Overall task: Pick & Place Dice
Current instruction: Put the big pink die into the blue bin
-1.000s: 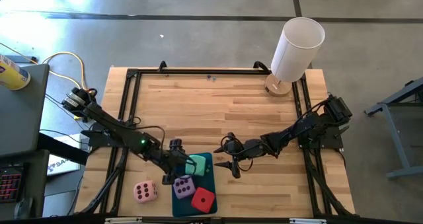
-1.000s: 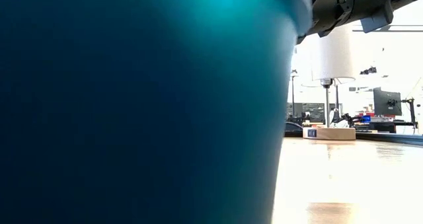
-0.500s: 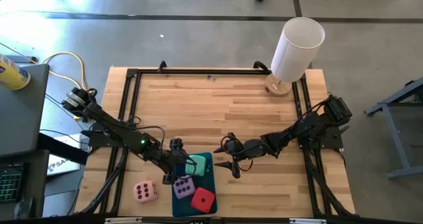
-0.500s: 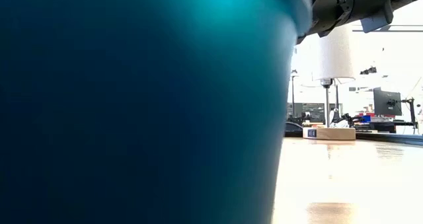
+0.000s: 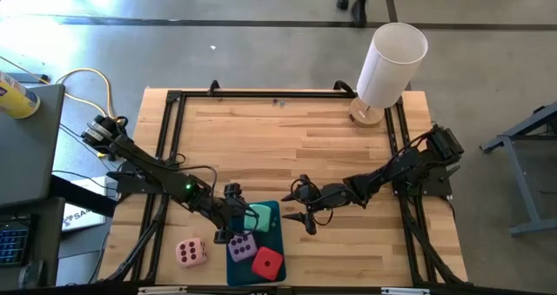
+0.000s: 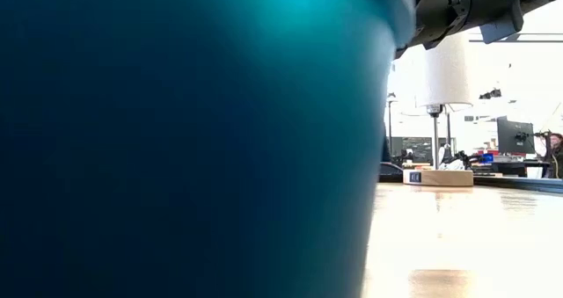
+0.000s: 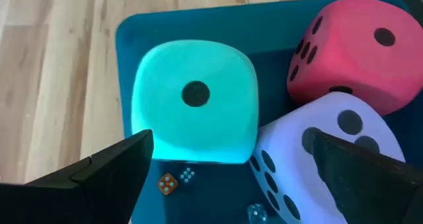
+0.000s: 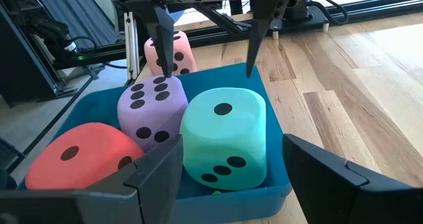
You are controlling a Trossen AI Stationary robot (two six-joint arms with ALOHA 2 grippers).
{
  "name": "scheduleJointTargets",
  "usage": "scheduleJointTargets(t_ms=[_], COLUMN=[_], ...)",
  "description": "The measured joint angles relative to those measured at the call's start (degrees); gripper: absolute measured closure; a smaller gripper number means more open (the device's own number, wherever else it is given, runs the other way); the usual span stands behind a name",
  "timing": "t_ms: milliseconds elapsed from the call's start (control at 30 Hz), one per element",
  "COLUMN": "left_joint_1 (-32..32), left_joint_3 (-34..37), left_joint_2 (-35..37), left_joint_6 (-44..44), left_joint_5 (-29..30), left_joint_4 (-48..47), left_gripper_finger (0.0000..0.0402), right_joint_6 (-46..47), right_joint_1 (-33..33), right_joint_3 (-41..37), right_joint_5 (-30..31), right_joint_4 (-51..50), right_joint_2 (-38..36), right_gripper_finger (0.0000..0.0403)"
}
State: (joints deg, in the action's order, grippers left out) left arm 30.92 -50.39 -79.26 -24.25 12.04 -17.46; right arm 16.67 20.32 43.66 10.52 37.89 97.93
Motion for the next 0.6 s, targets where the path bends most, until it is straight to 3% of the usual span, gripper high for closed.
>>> scheduleJointTargets(t_ms=[367,600], left_joint_1=[-0.79,3.44], left_joint_3=[-2.39,-6.61], left_joint_2=[2.57,3.87], left_joint_6=[4.51,6.42], left_joint_5=[-6.97,6.15], left_joint_4=[-2.33,-10.09], left_gripper_finger=[0.0002,0.0002], right_joint_6=[0.00,0.00], right_joint_1=[-0.07,-0.07], right_joint_3=[0.01,0.02], right_joint_5=[0.00,0.00], right_joint_4=[0.00,0.00], right_joint_2=[0.00,0.02], right_gripper_finger=[0.0153,0.0153])
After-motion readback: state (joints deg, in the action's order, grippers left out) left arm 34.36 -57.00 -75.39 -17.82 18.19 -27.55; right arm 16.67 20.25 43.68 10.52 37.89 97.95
